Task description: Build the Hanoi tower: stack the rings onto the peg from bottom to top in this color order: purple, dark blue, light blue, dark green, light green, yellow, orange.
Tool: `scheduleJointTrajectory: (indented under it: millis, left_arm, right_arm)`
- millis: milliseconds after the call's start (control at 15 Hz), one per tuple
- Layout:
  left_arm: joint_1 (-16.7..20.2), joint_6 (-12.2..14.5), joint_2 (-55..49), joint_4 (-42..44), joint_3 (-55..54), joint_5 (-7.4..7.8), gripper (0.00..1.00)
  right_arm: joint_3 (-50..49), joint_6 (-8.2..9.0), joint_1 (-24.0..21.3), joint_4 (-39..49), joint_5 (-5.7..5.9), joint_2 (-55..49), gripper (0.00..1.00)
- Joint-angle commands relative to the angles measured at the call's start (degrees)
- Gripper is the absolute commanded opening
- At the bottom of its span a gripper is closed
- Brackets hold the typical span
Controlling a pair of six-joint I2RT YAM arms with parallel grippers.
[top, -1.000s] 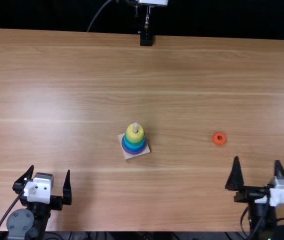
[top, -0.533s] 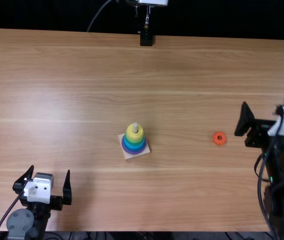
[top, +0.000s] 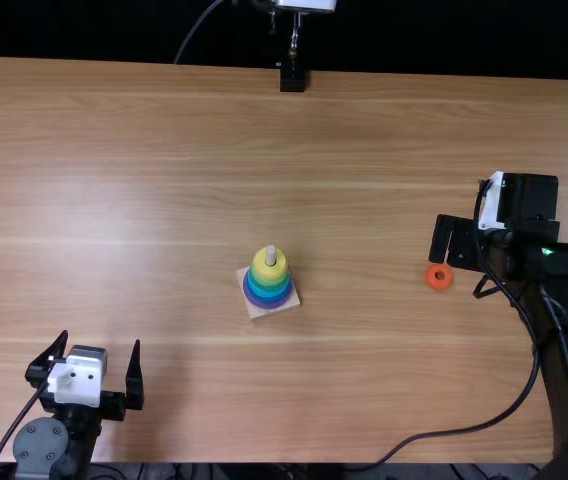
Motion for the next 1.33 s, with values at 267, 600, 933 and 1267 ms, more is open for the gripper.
scheduleJointTrajectory:
  millis: [267,600,933,1267]
  left_arm:
    - [0.72,1.0,-0.67,-4.42,-6.04,0.49,1.0]
    - [0.72,1.0,-0.67,-4.42,-6.04,0.49,1.0]
    - [0.72,1.0,-0.67,-4.42,-6.04,0.49,1.0]
    - [0.72,1.0,-0.67,-4.42,-6.04,0.49,1.0]
  right_arm:
    - [-3.44,2.93,-0.03,0.66,0.55,9.22,1.0]
    - [-4.75,2.93,-0.03,1.19,0.65,13.79,1.0]
    - [-3.79,2.93,-0.03,1.3,3.5,15.19,1.0]
    - [-3.26,2.93,0.14,3.09,6.24,17.13,1.0]
